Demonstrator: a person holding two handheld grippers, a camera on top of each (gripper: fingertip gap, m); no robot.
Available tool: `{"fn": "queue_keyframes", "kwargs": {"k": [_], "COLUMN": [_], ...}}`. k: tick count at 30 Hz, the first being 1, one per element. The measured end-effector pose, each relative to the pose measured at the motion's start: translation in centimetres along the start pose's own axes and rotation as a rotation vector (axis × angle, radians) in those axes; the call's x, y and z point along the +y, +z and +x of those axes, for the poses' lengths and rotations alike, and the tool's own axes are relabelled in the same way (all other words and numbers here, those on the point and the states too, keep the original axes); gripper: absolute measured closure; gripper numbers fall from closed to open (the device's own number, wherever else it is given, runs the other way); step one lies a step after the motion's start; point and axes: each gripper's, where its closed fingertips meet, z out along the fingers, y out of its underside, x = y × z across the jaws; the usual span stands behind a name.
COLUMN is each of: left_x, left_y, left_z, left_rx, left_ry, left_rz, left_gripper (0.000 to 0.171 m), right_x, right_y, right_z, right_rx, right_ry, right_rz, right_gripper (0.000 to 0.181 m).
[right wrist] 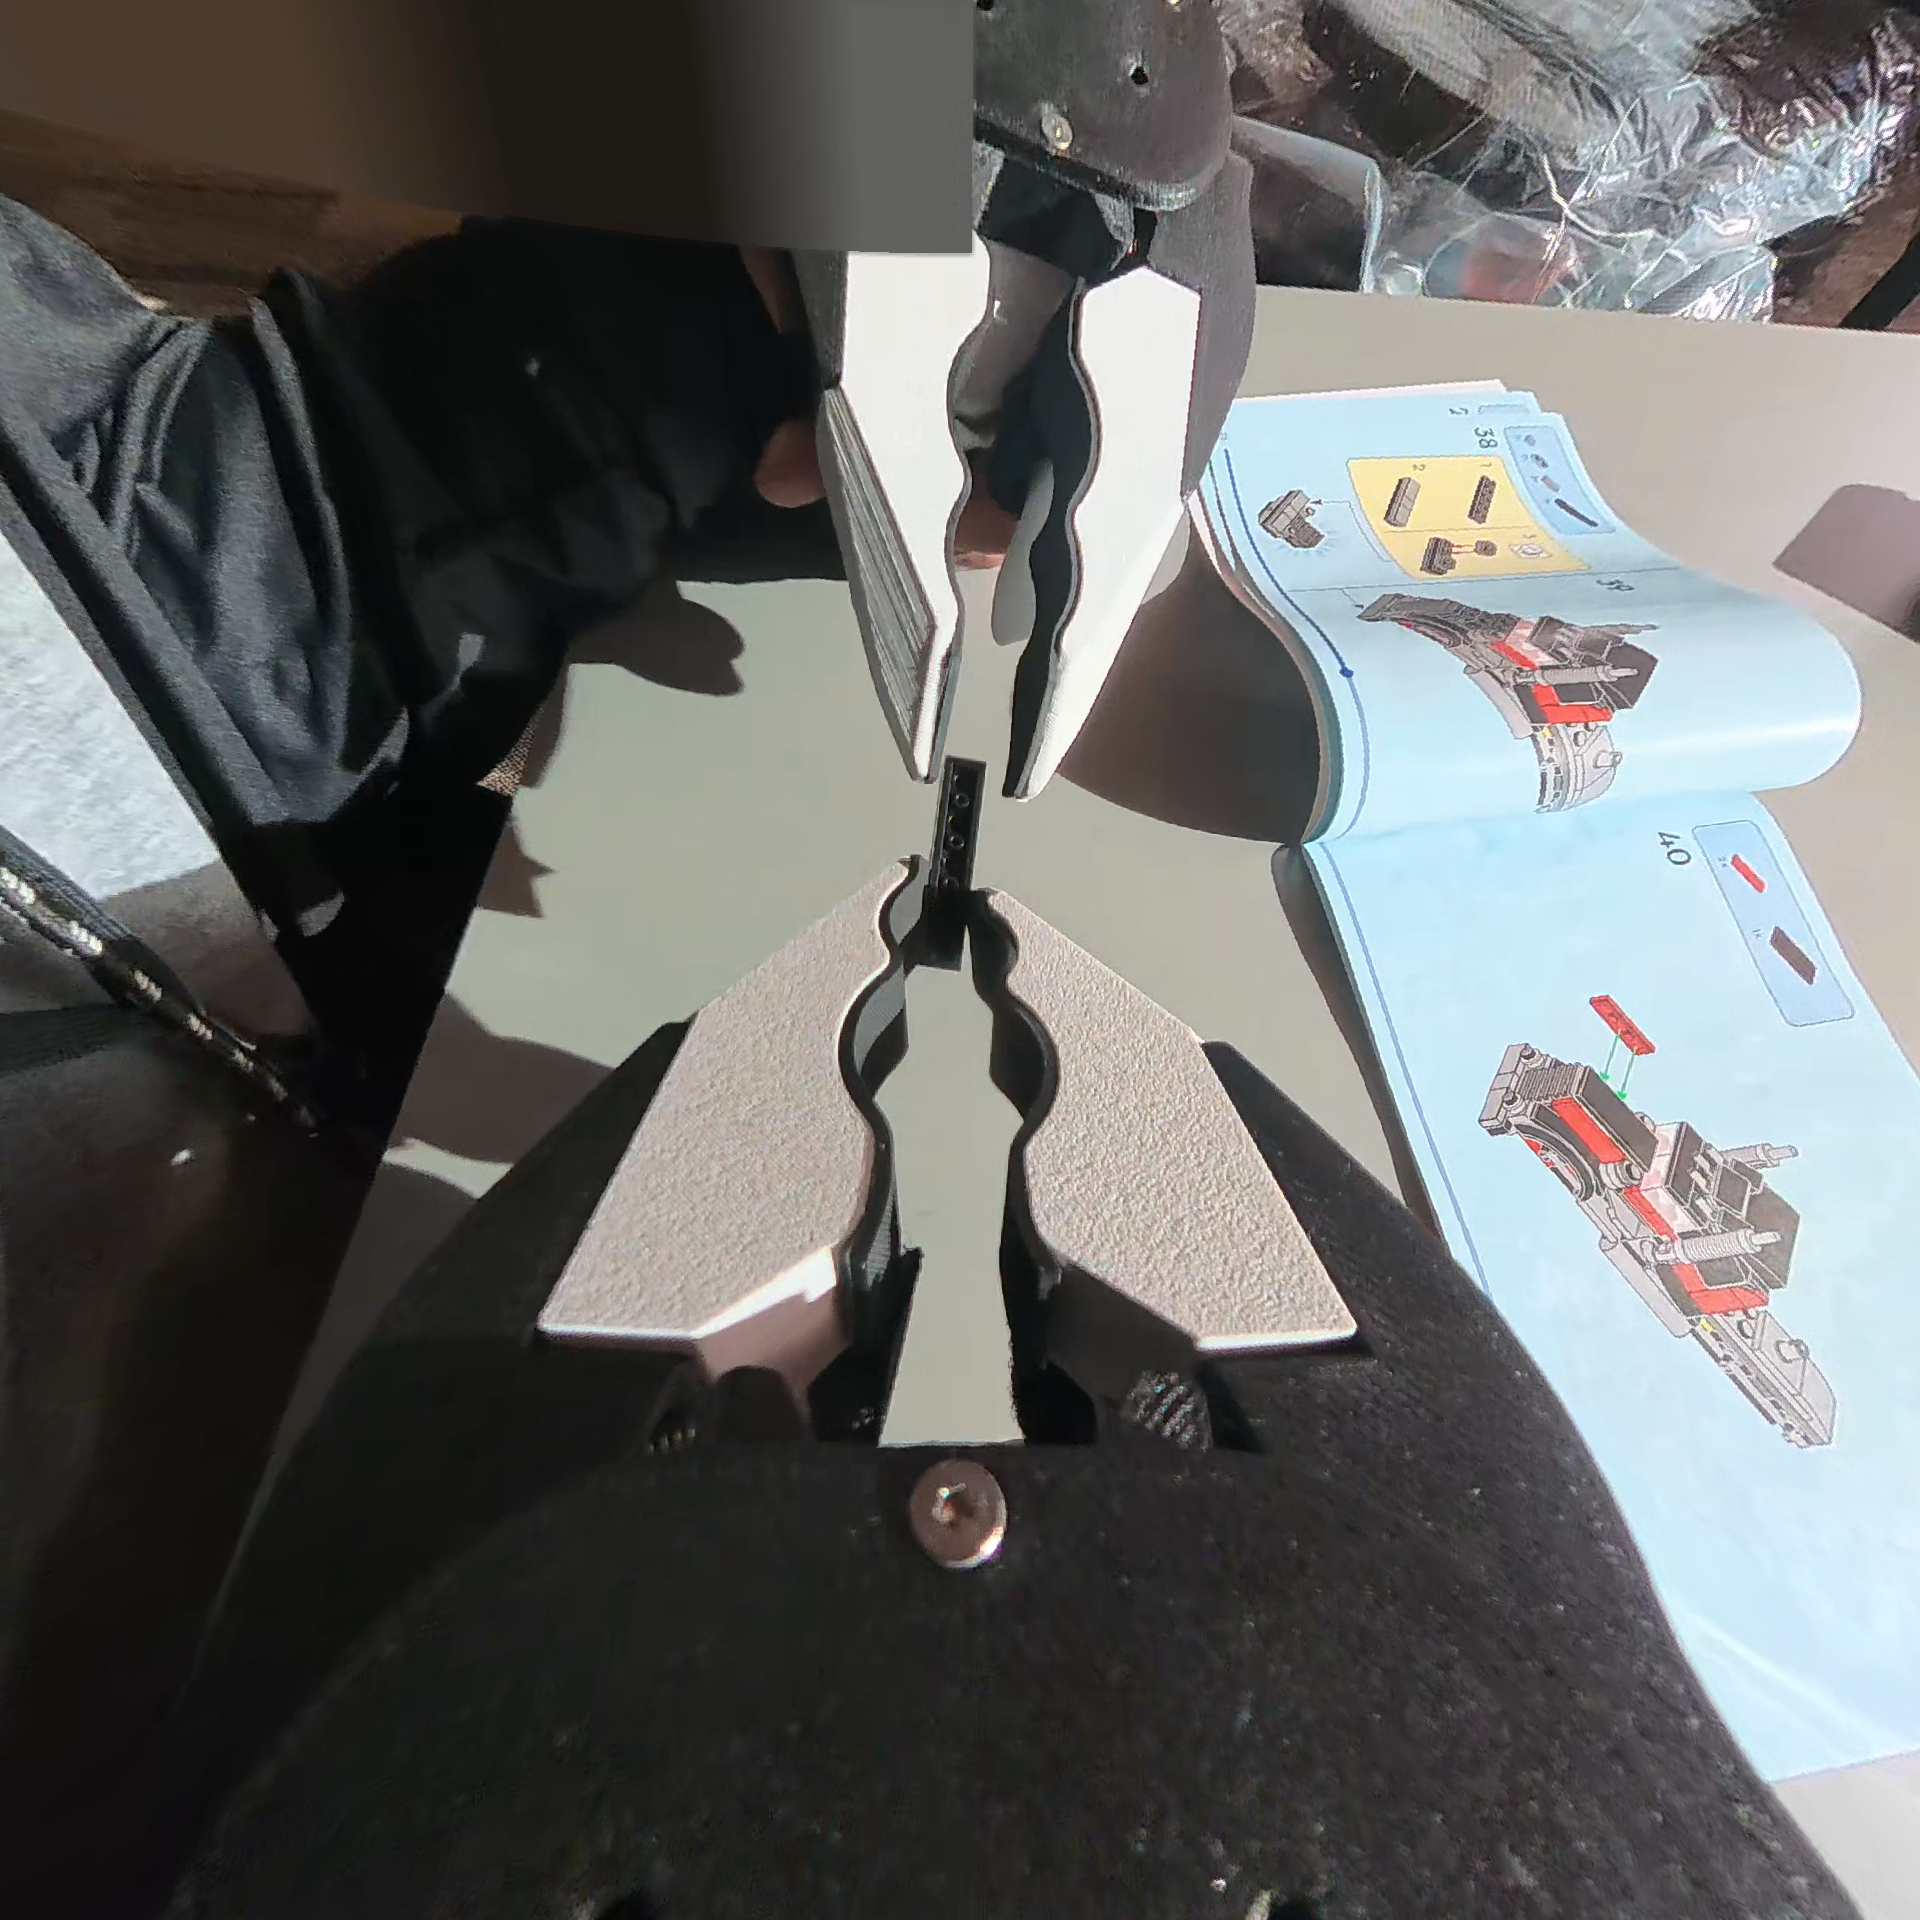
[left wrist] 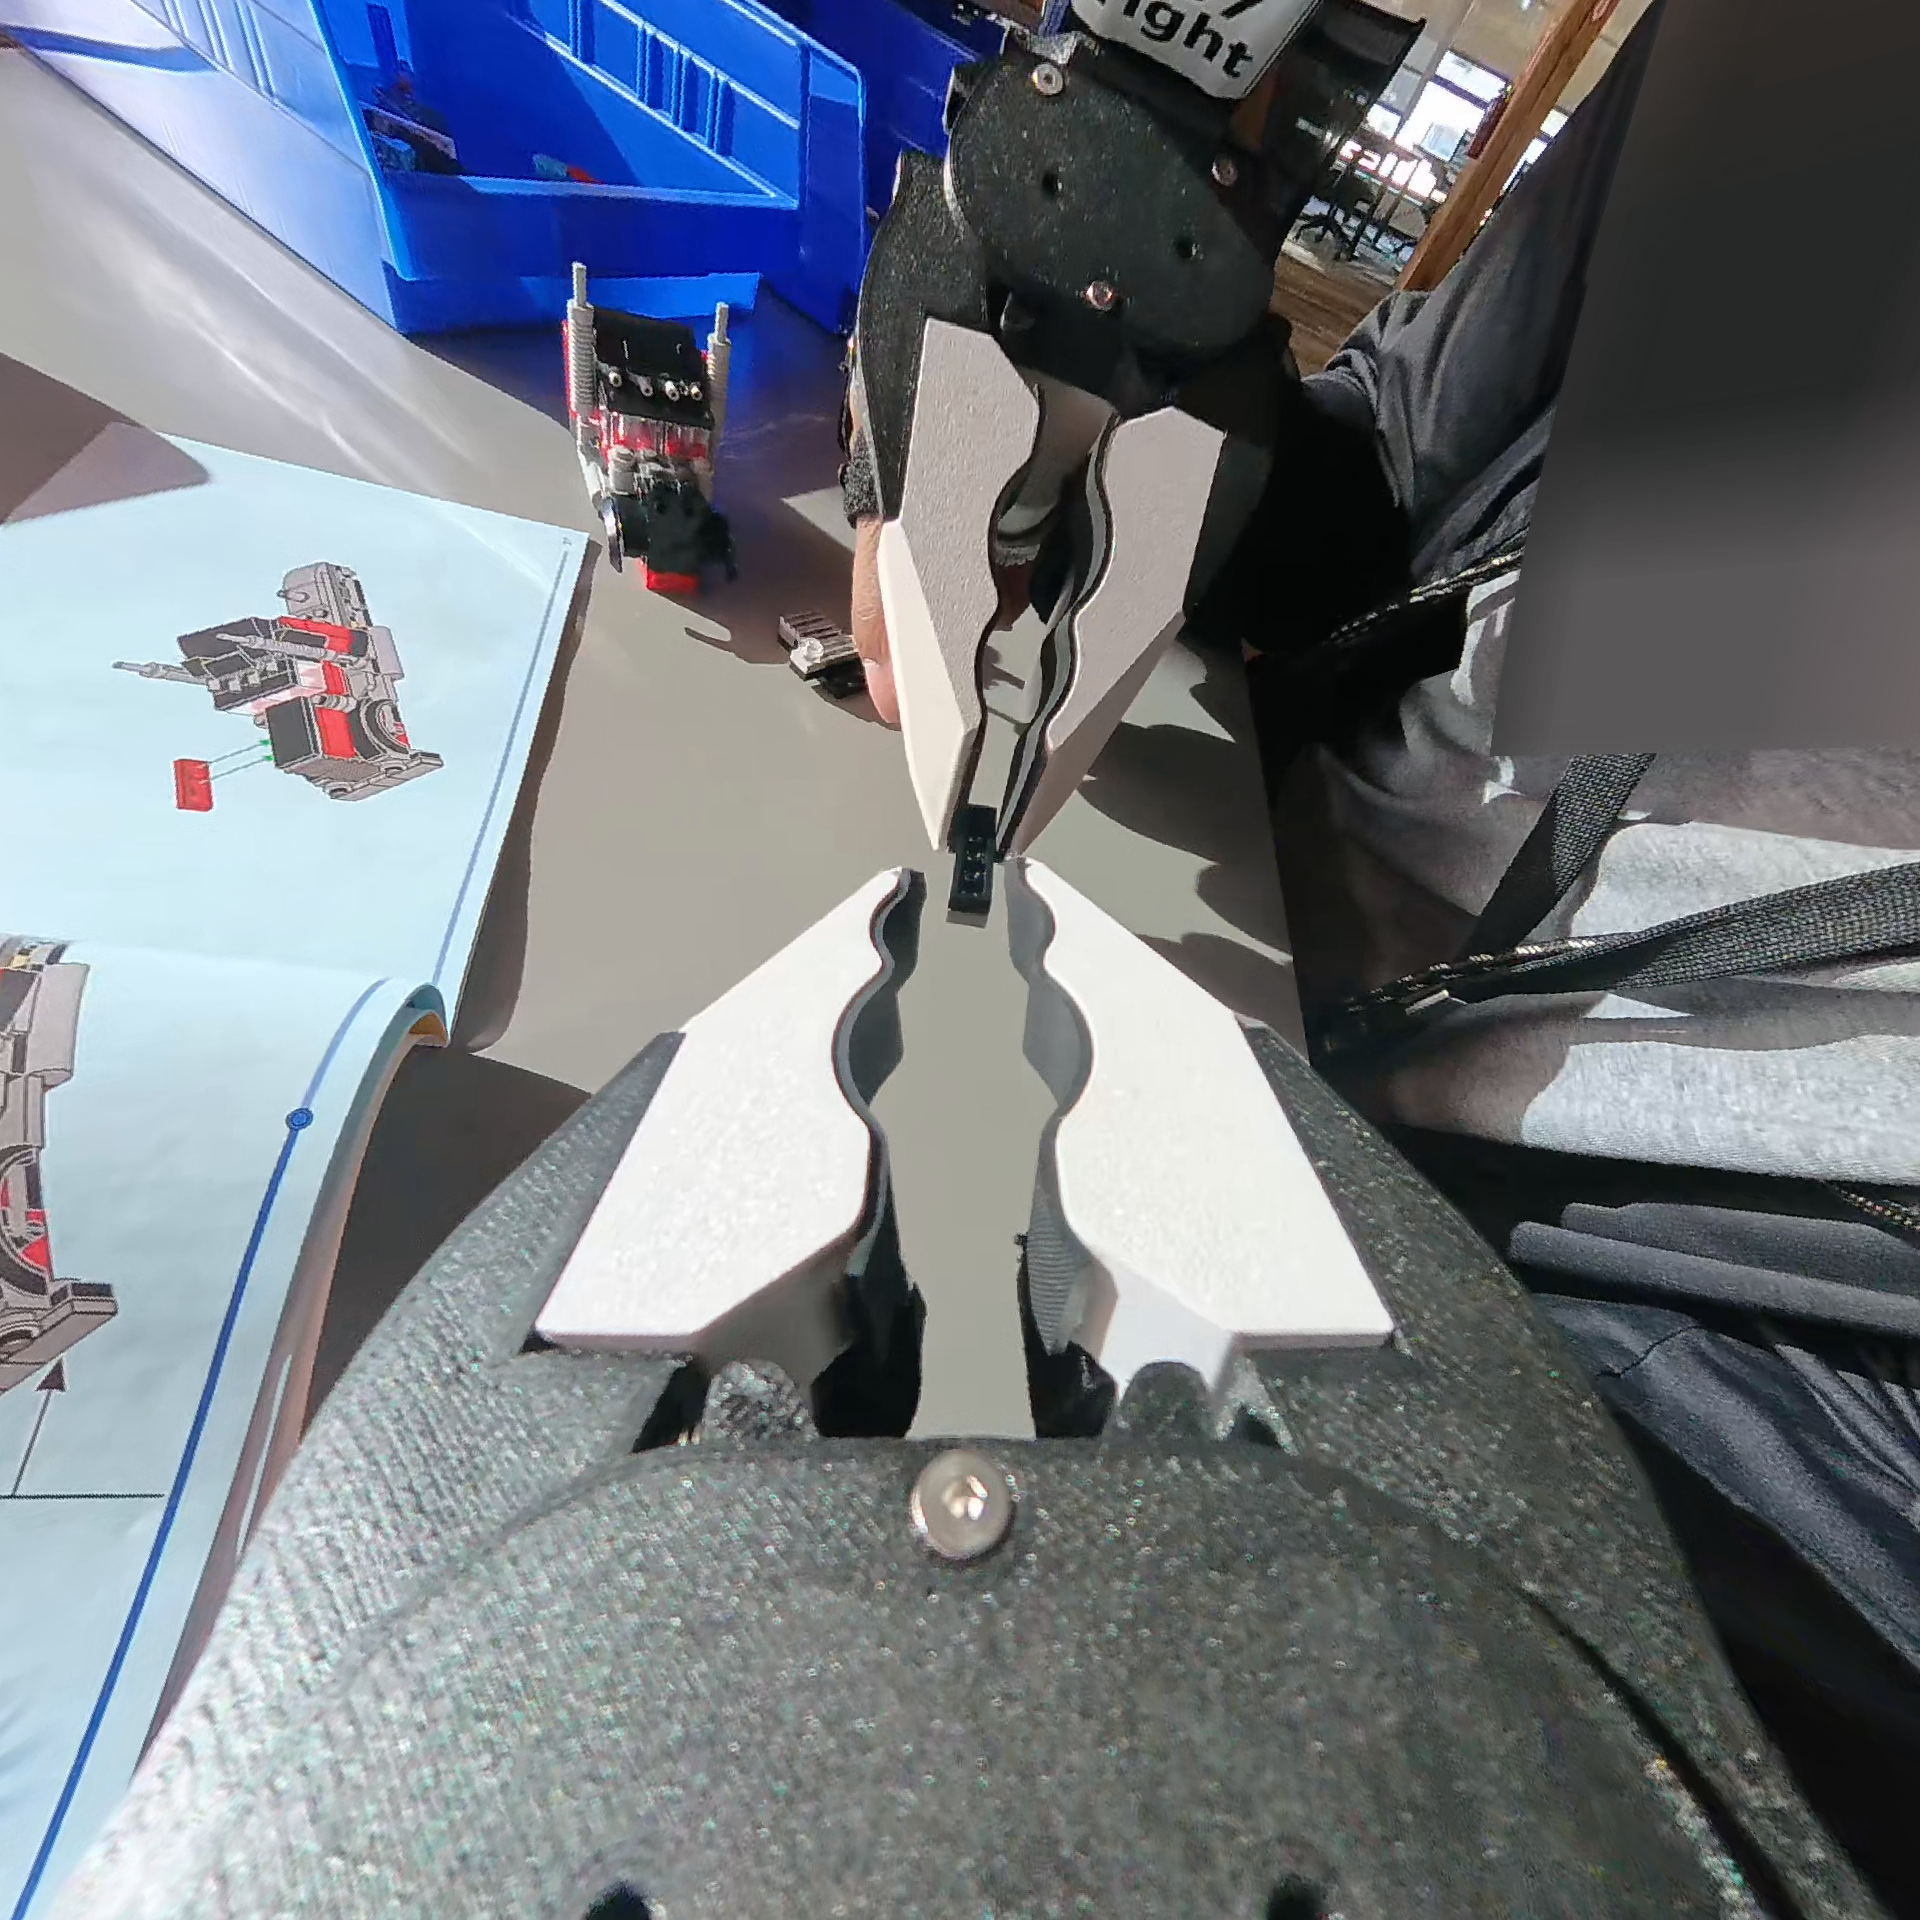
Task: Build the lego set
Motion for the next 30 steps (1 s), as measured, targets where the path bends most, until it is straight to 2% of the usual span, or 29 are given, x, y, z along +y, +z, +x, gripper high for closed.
{"fn": "queue_keyframes", "kwargs": {"k": [7,30], "left_x": [0.0,-0.8], "left_y": [0.0,-0.6], "left_z": [0.3,0.2], "left_rx": [0.018,0.019], "left_ry": [0.01,0.026], "left_rz": [0.001,0.056], "left_gripper": [0.162,0.162], "right_x": [-0.6,-1.5], "right_y": [0.2,-0.1], "right_z": [0.0,0.4], "right_rx": [0.004,0.015], "right_ry": [0.002,0.035], "right_rz": [0.03,0.09], "right_gripper": [0.171,0.168]}}
